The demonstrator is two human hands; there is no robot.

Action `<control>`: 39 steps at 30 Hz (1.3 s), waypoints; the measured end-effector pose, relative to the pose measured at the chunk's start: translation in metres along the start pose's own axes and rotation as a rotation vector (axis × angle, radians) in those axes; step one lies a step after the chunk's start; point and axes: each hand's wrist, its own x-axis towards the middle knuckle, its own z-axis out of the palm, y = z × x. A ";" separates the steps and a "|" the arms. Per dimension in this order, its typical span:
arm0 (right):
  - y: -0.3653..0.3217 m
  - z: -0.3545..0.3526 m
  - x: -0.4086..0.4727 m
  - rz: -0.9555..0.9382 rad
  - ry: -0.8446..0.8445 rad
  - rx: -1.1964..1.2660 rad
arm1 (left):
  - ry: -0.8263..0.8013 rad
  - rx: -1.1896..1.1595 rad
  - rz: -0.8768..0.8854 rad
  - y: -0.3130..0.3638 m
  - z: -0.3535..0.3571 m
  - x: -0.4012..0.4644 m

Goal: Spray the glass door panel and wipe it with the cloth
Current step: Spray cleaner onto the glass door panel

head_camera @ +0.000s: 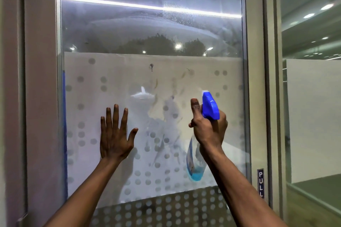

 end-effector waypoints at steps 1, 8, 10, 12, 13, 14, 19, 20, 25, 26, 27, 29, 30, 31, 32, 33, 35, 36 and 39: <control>0.000 0.003 -0.007 0.006 -0.042 0.012 | -0.001 0.003 0.000 0.000 0.000 0.000; 0.011 0.021 -0.060 -0.040 -0.309 0.009 | -0.002 0.009 0.004 -0.002 0.000 0.001; 0.017 0.022 -0.071 -0.036 -0.324 -0.021 | -0.002 -0.001 0.005 -0.002 0.001 0.001; 0.023 0.020 -0.077 -0.022 -0.308 -0.022 | 0.000 -0.010 0.008 -0.002 0.001 0.001; 0.026 0.018 -0.078 -0.011 -0.291 -0.015 | 0.000 -0.016 0.010 -0.002 0.001 0.001; 0.029 0.015 -0.077 -0.004 -0.267 -0.011 | -0.002 -0.021 0.010 -0.002 0.001 0.001; 0.044 -0.008 -0.058 0.038 -0.031 -0.045 | -0.004 -0.014 0.007 -0.002 0.000 0.000; 0.048 -0.014 -0.052 0.050 0.020 -0.061 | -0.003 -0.016 0.006 -0.001 -0.001 0.000; 0.057 -0.036 -0.031 0.052 0.131 -0.119 | -0.003 -0.006 0.011 -0.001 0.000 -0.001; 0.057 -0.038 -0.029 0.045 0.126 -0.116 | -0.004 -0.006 0.011 -0.001 0.000 -0.001; 0.057 -0.039 -0.028 0.044 0.126 -0.110 | -0.004 -0.007 0.011 -0.001 0.000 -0.001; 0.053 -0.040 -0.025 0.059 0.129 -0.108 | -0.003 -0.012 0.012 -0.001 -0.001 0.000; 0.052 -0.040 -0.024 0.063 0.128 -0.114 | -0.002 -0.016 0.014 -0.001 -0.001 -0.001; 0.050 -0.040 -0.025 0.061 0.123 -0.121 | 0.000 -0.022 0.016 -0.001 -0.001 0.000; 0.049 -0.040 -0.027 0.056 0.111 -0.120 | 0.000 -0.029 0.018 -0.001 -0.001 0.000; 0.047 -0.039 -0.030 0.051 0.088 -0.109 | 0.000 -0.039 0.018 0.000 -0.001 0.000; 0.043 -0.038 -0.037 0.052 0.019 -0.083 | -0.002 -0.053 0.021 0.000 -0.002 -0.001; 0.041 -0.038 -0.041 0.062 -0.015 -0.070 | -0.003 -0.058 0.024 0.001 -0.002 -0.001; 0.036 -0.038 -0.054 0.128 -0.098 0.026 | -0.012 -0.066 0.040 0.002 -0.002 -0.005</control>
